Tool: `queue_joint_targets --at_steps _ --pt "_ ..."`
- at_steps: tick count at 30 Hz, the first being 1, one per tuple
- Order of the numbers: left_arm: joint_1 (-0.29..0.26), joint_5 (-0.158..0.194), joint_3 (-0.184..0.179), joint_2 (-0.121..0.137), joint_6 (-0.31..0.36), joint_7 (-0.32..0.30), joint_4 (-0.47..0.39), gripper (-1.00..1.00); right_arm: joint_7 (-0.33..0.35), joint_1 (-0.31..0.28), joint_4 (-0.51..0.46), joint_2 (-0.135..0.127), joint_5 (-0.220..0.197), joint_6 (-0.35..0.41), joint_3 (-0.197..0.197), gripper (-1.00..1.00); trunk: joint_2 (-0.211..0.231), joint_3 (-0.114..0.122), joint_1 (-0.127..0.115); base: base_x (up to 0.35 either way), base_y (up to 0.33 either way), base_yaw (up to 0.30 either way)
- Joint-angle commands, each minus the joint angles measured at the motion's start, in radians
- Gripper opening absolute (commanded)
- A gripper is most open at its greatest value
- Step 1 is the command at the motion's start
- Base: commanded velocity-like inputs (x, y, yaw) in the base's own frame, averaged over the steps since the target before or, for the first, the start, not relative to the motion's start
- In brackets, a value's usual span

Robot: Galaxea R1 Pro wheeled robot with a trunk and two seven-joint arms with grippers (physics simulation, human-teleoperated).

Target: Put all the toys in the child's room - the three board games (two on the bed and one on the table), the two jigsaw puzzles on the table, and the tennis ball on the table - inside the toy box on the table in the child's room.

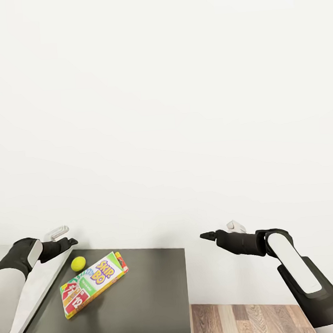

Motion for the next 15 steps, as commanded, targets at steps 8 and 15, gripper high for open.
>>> queue_joint_targets --at_steps 8,15 --pt "-0.001 -0.001 0.009 -0.001 0.013 0.001 0.000 1.00 -0.010 -0.001 -0.001 -0.001 -0.010 0.001 0.001 1.00 -0.002 -0.015 0.001 0.000 0.000 0.000" --pt "-0.001 0.000 0.011 -0.001 0.013 0.006 0.000 1.00 -0.010 -0.001 -0.001 -0.001 -0.010 0.001 0.001 1.00 -0.002 -0.026 0.001 0.000 0.000 0.000"
